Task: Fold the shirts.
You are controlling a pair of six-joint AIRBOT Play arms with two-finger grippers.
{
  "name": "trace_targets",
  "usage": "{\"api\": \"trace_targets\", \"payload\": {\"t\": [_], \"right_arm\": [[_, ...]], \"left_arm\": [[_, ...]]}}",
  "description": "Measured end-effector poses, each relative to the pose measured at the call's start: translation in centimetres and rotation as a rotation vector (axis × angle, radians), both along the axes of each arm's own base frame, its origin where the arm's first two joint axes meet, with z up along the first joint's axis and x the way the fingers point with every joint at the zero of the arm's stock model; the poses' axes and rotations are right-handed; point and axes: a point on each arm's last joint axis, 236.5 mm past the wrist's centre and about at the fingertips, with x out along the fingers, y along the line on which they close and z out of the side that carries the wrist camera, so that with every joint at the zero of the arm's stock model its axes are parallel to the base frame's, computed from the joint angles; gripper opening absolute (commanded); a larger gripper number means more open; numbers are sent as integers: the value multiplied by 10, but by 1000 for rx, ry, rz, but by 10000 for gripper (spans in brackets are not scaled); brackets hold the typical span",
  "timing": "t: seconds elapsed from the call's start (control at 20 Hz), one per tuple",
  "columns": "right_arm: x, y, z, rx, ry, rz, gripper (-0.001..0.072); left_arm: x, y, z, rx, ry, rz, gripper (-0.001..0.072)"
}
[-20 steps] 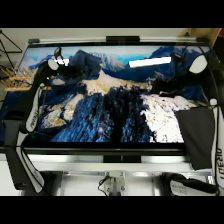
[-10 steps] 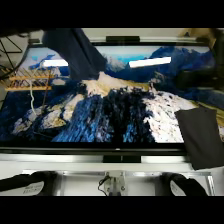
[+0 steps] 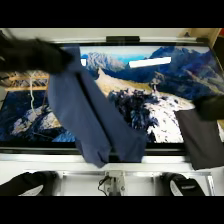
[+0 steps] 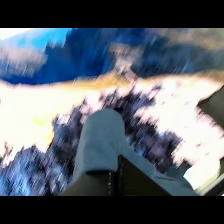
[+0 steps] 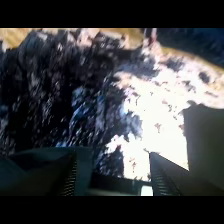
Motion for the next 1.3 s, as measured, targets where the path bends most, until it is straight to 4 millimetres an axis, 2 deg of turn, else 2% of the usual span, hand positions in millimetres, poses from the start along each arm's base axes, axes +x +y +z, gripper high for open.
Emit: {"api": "trace_targets", "payload": {"t": [0.05,0.15,0.25,0.35,0.45,0.5,0.65,0.8,1.05,1.1,1.15,1.2,1.25,1.3], "right_arm": [[-4,9,-26,29,76,25,658],[-9,32,-80,104,209,72,658],[-19,61,-136,198,323,118,658],[-31,84,-190,260,416,132,658],[-44,95,-236,292,504,107,657],[-48,97,-252,302,537,87,657],[-58,100,-288,310,627,41,657],[-68,95,-314,277,711,11,657],[-74,92,-338,253,791,-14,654],[-75,96,-340,269,803,-13,615],[-72,102,-342,300,811,-21,447],[-71,105,-346,313,816,-26,178],[-68,108,-351,328,815,-37,72],[-65,112,-351,349,815,-41,67]], "left_arm": [[0,8,-22,63,42,21,31],[0,20,-63,169,123,51,31],[-3,29,-95,245,187,64,31],[-6,35,-116,293,231,71,31],[-8,39,-126,319,249,76,31],[-9,41,-129,328,255,78,31],[-11,44,-132,338,262,79,31],[-12,45,-133,343,264,81,31],[-12,46,-134,346,265,82,32],[-12,46,-134,345,265,83,31],[-12,46,-134,345,265,83,31],[-12,46,-134,345,265,83,31],[-12,46,-134,345,264,83,31],[-12,46,-134,345,264,84,31]]}}
